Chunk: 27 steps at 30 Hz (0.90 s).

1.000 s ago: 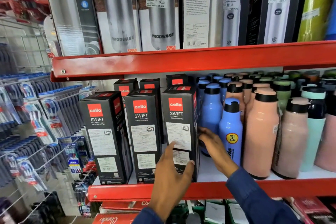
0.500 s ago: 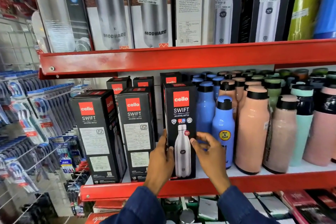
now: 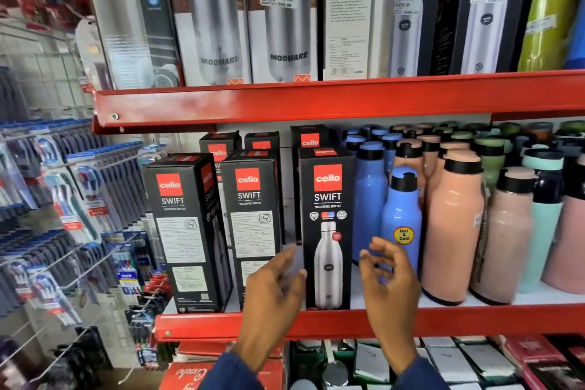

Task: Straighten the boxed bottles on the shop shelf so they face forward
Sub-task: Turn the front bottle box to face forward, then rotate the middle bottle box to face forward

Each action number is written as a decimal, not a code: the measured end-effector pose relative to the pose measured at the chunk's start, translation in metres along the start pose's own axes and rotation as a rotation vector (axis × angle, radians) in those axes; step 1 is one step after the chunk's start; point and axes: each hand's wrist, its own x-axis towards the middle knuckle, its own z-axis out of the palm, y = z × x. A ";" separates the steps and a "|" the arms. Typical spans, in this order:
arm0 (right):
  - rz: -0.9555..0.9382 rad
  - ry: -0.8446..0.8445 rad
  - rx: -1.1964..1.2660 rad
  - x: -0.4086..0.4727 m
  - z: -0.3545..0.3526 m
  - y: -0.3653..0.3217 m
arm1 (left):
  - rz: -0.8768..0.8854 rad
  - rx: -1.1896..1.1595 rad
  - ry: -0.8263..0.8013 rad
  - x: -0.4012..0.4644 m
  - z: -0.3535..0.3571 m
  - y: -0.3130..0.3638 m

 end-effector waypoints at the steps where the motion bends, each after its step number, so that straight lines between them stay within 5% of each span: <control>1: -0.038 0.045 0.010 -0.009 -0.001 -0.006 | 0.021 0.008 0.091 -0.008 -0.009 0.001; 5: -0.079 -0.190 0.007 -0.046 0.015 -0.034 | 0.021 0.050 0.334 -0.022 -0.037 -0.010; 10: 0.068 -0.592 -0.002 -0.066 0.064 -0.039 | -0.008 0.182 0.243 -0.012 -0.048 -0.019; 27: 0.183 -0.423 0.145 -0.056 0.094 -0.053 | 0.004 0.079 0.183 0.026 -0.061 -0.038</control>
